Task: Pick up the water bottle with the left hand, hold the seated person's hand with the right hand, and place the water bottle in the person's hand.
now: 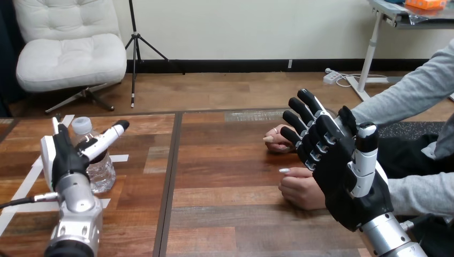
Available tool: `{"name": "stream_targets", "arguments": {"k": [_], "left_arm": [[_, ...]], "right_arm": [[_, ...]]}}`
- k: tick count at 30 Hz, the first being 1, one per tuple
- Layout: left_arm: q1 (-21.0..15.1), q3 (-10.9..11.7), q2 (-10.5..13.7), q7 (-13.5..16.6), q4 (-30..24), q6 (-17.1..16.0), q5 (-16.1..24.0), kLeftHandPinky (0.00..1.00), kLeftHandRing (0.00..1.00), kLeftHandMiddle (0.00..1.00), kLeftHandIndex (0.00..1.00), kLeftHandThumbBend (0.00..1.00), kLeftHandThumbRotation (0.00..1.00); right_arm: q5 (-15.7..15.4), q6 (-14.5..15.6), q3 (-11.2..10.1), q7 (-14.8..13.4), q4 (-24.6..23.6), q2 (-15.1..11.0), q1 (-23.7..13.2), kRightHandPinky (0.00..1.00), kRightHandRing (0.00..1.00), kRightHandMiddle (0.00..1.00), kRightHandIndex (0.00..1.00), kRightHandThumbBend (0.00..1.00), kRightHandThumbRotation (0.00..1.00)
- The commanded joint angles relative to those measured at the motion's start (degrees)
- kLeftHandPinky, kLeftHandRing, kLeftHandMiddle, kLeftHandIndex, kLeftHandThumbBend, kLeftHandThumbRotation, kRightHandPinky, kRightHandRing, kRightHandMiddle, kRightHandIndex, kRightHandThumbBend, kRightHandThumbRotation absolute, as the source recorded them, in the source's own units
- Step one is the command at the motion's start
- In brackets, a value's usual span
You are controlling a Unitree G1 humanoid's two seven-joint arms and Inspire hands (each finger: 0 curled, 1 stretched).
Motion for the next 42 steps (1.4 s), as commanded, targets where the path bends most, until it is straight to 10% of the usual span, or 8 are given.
{"name": "stream_targets", "arguments": {"k": [1,21,42], "left_arm": [[-6.4,0.7,-0.5,-1.2,-0.5,0.1,-0.9,0.93,1.0,1.0,1.0,1.0,0.37],[-8.8,-0.4,0.0,-0.7,2.4,1.1,1.3,0.96,1.0,1.0,1.0,1.0,0.33],[-11.5,-4.9,0.5,7.6,7.9,0.2,8.8,1.0,1.0,1.0,1.0,1.0,0.29]], "right_arm": [[0.6,-1.4,-0.6,-0.1,-2.2,0.8,-1.5,1.0,1.0,1.0,1.0,0.99,1.0],[0.8,-1.3,-0.6,-0.3,-2.7,0.9,-1.2,1.0,1.0,1.0,1.0,0.99,1.0],[1.8,-1.2,-0.8,0.3,-2.8,0.6,-1.0,1.0,1.0,1.0,1.0,1.0,1.0]]}}
